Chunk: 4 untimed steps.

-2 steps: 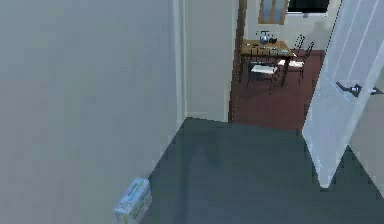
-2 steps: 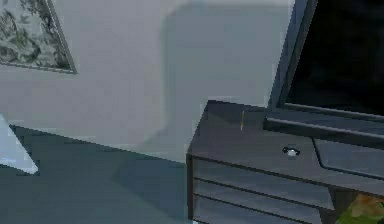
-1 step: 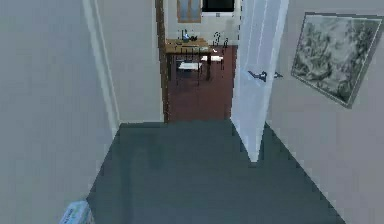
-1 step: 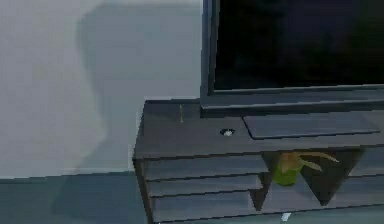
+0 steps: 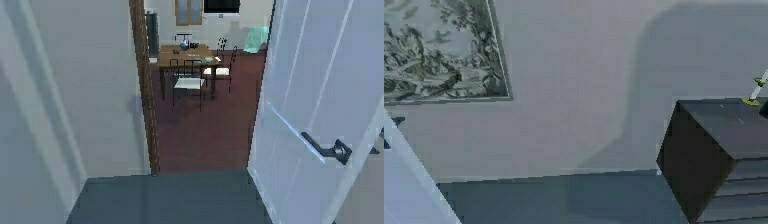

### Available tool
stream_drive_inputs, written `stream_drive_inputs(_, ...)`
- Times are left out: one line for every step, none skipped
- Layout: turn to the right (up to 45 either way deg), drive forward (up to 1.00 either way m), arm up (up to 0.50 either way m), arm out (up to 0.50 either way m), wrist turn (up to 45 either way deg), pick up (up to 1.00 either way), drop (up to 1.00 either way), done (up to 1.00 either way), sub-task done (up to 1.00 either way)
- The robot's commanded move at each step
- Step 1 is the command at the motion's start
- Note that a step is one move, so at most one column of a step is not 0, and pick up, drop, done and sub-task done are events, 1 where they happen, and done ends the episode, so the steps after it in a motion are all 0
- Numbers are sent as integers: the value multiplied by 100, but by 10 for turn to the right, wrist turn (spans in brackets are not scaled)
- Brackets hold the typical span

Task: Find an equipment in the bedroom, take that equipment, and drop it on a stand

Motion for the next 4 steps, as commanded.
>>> stream_drive_inputs(0, 100, 0, 0, 0, 0, 0, 0, 0)
stream_drive_inputs(60, 0, 0, 0, 0, 0, 0, 0, 0)
stream_drive_inputs(0, 70, 0, 0, 0, 0, 0, 0, 0)
stream_drive_inputs(210, 0, 0, 0, 0, 0, 0, 0, 0)
